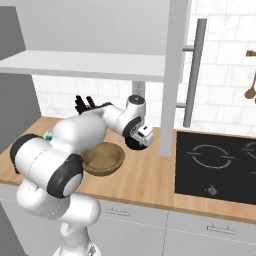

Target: Pick up the bowls on the counter and stack them on top of one another in the open cabinet. Place the smaller bowl on top of the larger bowl.

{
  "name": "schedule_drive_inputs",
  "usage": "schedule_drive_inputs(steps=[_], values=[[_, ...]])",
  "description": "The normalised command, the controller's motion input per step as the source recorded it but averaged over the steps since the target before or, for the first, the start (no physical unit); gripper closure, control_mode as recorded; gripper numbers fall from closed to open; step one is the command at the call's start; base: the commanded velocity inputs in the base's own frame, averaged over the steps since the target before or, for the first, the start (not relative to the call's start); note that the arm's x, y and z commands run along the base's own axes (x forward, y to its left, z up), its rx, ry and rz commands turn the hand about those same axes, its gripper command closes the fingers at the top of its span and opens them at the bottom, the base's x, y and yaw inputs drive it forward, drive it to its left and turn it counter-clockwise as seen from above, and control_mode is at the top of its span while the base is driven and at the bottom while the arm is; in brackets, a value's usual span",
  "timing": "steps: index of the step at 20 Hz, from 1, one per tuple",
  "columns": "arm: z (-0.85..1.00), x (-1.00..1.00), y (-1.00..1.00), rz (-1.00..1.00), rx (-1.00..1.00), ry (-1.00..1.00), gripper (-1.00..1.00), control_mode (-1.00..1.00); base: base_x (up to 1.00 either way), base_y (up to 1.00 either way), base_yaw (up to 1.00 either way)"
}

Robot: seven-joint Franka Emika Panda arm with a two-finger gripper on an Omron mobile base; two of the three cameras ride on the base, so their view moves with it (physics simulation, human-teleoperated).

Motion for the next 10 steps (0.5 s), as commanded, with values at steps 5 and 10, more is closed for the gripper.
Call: schedule_drive_inputs(steps=[5, 10], values=[[-0.3, 0.27, -0.17, 0.0, 0.0, 0.0, -1.0, -1.0, 0.0, 0.0, 0.0], [-0.31, 0.28, -0.19, 0.0, 0.07, 0.03, -1.0, -1.0, 0.0, 0.0, 0.0]])
